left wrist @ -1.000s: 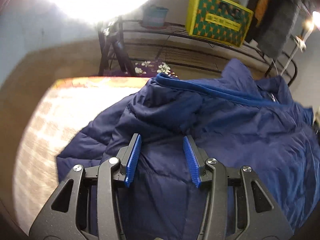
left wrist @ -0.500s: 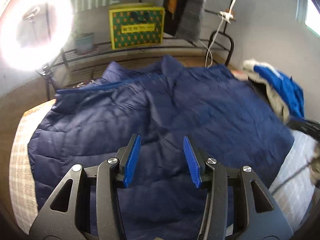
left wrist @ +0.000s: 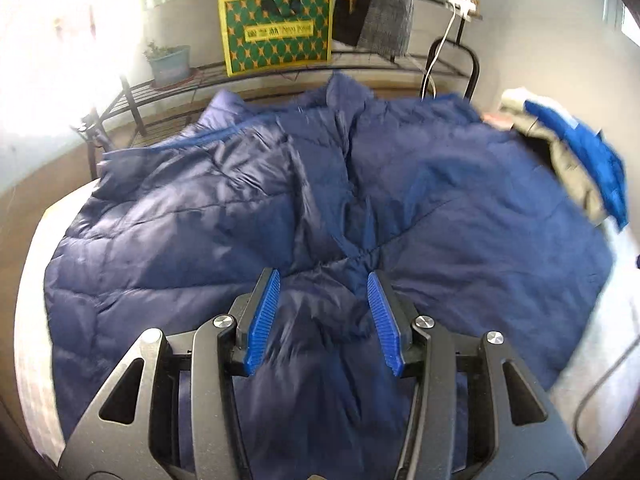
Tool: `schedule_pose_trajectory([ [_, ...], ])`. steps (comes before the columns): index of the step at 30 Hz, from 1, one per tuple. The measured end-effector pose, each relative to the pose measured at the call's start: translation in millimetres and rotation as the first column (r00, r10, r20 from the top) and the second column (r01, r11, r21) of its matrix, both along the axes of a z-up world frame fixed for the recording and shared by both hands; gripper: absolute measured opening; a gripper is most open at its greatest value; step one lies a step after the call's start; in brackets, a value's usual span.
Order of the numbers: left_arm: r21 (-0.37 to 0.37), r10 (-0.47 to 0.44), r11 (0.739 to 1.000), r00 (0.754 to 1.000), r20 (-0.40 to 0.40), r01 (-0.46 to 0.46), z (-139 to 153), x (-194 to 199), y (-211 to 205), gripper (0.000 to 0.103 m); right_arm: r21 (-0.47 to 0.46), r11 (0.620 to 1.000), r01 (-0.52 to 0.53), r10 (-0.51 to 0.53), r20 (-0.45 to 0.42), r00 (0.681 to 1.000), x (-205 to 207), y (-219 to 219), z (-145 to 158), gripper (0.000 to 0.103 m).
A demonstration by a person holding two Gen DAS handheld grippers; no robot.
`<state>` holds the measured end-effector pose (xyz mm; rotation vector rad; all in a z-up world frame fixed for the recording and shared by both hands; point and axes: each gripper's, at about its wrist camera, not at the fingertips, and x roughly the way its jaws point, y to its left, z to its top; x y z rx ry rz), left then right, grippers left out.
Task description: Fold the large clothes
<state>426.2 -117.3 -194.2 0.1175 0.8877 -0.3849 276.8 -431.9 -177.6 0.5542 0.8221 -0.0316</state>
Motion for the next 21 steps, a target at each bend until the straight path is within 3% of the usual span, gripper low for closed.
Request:
schedule_pose_trajectory([
  [8,-0.038,-0.012,0.999,0.998,0.06,0.014,76.6,-57.6,17.7,0.047,-0.094,0.995,-0.019,0.029,0.107,0.994,-35.0,-1.1,71.4,0.077],
  [15,-0.069,-0.02,0.997,0.991,0.129,0.029,140.7,-97.9,24.8,0.047,-0.228,0.974,0.007,0.054,0.262,0.964,-93.0,2.0,162.6,0.077],
  [18,-0.084,-0.028,0.996,0.992,0.121,0.038,143.7,-107.4,25.7,0.047,-0.26,0.965,0.028,0.061,0.328,0.943,-116.5,3.2,190.4,0.077],
  [21,-0.079,-0.04,0.996,0.995,0.087,0.047,118.6,-112.4,18.4,0.047,-0.257,0.966,0.035,0.056,0.337,0.94,-124.0,4.5,189.7,0.077],
])
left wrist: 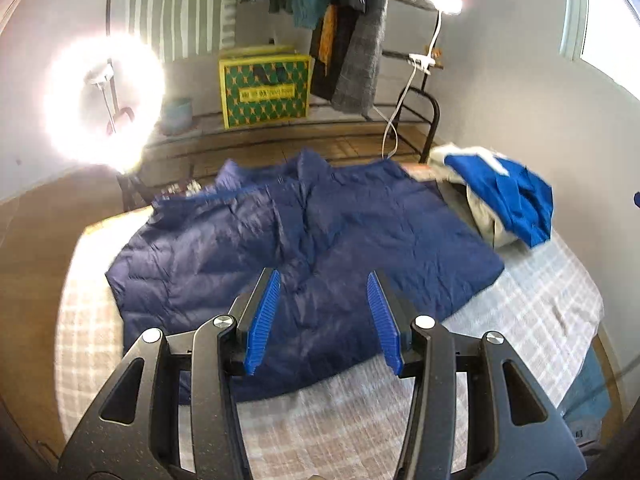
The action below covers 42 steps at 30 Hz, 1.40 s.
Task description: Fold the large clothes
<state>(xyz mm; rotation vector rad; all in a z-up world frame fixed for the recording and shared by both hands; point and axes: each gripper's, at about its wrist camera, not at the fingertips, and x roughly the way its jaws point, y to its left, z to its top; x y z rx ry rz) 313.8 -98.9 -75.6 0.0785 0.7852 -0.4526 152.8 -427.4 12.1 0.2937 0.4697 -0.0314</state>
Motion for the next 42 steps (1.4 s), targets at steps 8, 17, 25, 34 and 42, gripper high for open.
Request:
schedule_pose_trajectory([
  [8,0.021,0.004,1.0,0.997,-0.081,-0.002,-93.5,19.2,-29.5,0.047,0.017,0.999,-0.051,0.053,-0.21,0.976,66.7,26.7,-112.1,0.077],
  [17,0.11,-0.028,0.993,0.998,-0.064,0.035,-158.1,33.9,-39.2,0.047,0.283,0.955,0.088,0.038,-0.41,0.911,146.4,13.0,-238.6,0.078],
  [25,-0.073,0.026,0.997,0.997,-0.077,-0.032,-102.9,54.0,-5.8,0.047,0.448,0.891,0.07,0.079,-0.305,0.949,168.2,13.7,-248.1,0.092],
  [34,0.037,0.223,0.974,0.974,0.034,-0.224,-90.9,139.0,-9.8,0.047,0.357,0.922,0.151,-0.022,-0.341,0.94,203.5,33.9,-250.1,0.05],
  [42,0.156,0.277,0.95,0.961,-0.015,-0.271,-153.8,187.9,-23.8,0.047,0.138,0.989,0.05,-0.016,-0.241,0.97,192.6,50.9,-208.3,0.011],
])
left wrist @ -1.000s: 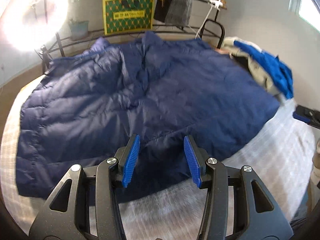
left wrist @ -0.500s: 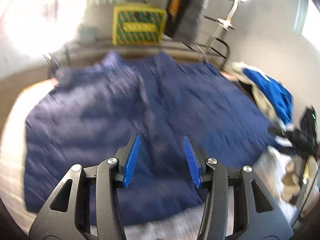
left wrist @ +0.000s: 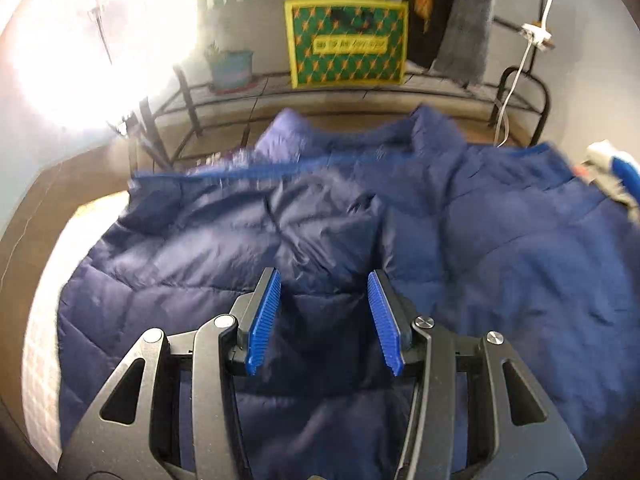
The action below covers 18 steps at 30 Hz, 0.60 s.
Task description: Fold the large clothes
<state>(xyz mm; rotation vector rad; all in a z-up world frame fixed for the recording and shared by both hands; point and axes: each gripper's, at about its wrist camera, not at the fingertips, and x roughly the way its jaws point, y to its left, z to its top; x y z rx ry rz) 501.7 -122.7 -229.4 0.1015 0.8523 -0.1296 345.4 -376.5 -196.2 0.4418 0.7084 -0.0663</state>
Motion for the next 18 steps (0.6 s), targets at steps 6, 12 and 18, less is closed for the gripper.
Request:
schedule_pose_trajectory([
  [6,0.015,-0.008,1.0,1.0,-0.012,0.008,3.8,-4.2,2.5,0.047,-0.087,0.996,-0.026,0.027,0.007,1.0,1.5,12.8,15.1,0.009],
  [12,-0.093,-0.086,0.991,0.993,0.078,0.093,37.7,-64.3,4.0,0.047,-0.127,0.991,-0.042,0.046,0.029,0.999,-4.2,15.5,27.3,0.009],
  [18,-0.05,-0.128,0.991,0.991,-0.027,0.127,-4.9,-58.6,-17.4,0.048,-0.187,0.98,-0.065,0.08,0.073,0.994,-5.1,36.4,52.8,0.009],
])
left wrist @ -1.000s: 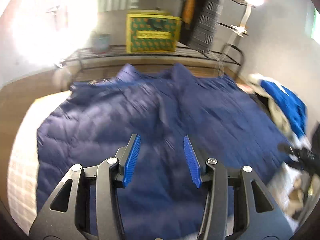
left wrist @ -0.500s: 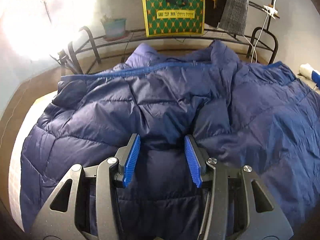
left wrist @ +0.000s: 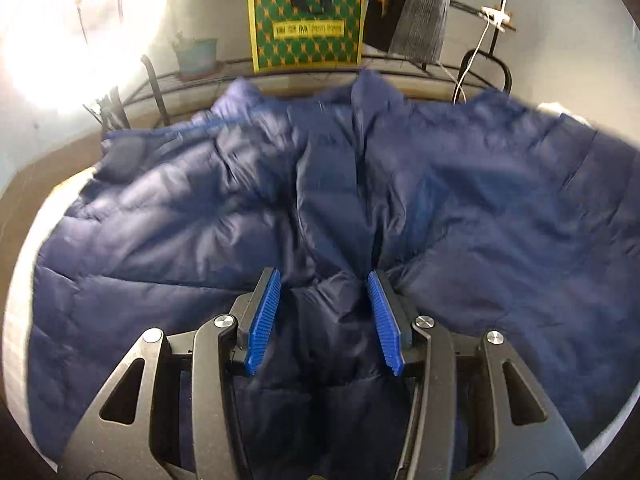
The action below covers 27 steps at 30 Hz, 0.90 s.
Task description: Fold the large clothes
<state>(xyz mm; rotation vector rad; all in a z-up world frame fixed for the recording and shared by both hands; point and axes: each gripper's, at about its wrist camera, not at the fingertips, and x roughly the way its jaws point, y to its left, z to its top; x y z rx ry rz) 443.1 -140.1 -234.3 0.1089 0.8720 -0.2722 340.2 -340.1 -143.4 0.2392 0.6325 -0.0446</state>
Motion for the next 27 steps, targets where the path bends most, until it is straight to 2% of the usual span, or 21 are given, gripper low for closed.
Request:
schedule_pose_trajectory([
  [2,0.012,-0.003,1.0,1.0,0.011,0.003,0.9,-4.3,-2.0,0.048,-0.037,0.999,-0.018,0.019,0.021,1.0,-0.4,9.8,11.9,0.009],
  [4,-0.014,-0.013,1.0,1.0,-0.015,0.013,6.3,-3.2,3.8,0.048,-0.08,0.996,-0.038,0.041,0.039,0.998,0.5,21.4,23.9,0.008],
  [8,-0.171,0.033,0.985,0.999,-0.003,-0.033,43.4,-18.3,59.6,0.048,-0.146,0.986,-0.082,0.094,0.078,0.993,2.8,48.3,48.8,0.008],
  [12,-0.234,0.111,0.968,0.992,0.062,-0.093,80.8,-38.2,128.2,0.048,-0.2,0.97,-0.141,0.165,0.11,0.98,5.6,80.2,69.3,0.008],
  [15,-0.245,0.194,0.956,0.975,0.11,-0.162,101.3,-59.5,185.7,0.048,-0.227,0.956,-0.188,0.22,0.125,0.968,9.5,106.9,81.6,0.008],
  [19,-0.265,0.311,0.926,0.942,0.13,-0.269,112.0,-85.4,263.3,0.048,-0.283,0.925,-0.252,0.3,0.14,0.944,15.9,152.3,96.8,0.008],
  [24,-0.286,0.417,0.883,0.902,0.113,-0.372,106.2,-121.0,335.1,0.048,-0.357,0.867,-0.348,0.415,0.129,0.901,23.5,220.5,103.9,0.008],
  [27,-0.296,0.458,0.861,0.884,0.092,-0.414,94.6,-136.1,363.8,0.048,-0.388,0.827,-0.407,0.477,0.101,0.873,34.7,263.8,100.0,0.008],
])
